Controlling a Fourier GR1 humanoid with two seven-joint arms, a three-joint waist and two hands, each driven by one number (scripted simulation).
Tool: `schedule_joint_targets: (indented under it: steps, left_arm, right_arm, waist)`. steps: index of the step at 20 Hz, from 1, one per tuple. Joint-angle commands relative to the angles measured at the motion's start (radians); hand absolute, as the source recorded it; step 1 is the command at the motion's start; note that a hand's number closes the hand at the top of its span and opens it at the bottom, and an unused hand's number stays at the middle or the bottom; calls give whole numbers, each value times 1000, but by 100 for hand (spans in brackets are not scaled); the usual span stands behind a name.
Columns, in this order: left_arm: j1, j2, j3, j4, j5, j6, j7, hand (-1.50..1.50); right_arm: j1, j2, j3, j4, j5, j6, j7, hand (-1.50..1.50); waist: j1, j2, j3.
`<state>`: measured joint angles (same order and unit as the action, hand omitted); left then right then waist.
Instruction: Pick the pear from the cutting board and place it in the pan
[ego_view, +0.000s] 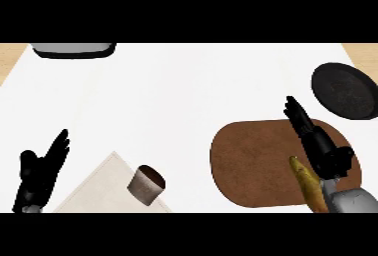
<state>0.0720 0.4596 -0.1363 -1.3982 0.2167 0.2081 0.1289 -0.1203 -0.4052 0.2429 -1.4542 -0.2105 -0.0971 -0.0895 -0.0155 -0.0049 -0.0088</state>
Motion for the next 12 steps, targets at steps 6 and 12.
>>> schedule_joint_targets:
  steps: [6,12]
  left_arm:
    - [-104,-34,17,-207,-7,31,-88,0]
    - [-197,-94,32,-142,2,62,-85,0]
  right_arm:
    - [-40,-100,176,6,-176,573,-20,150]
    - [-27,-398,-124,87,-61,623,-427,-150]
  waist:
    - [43,6,13]
    - [-26,7,11]
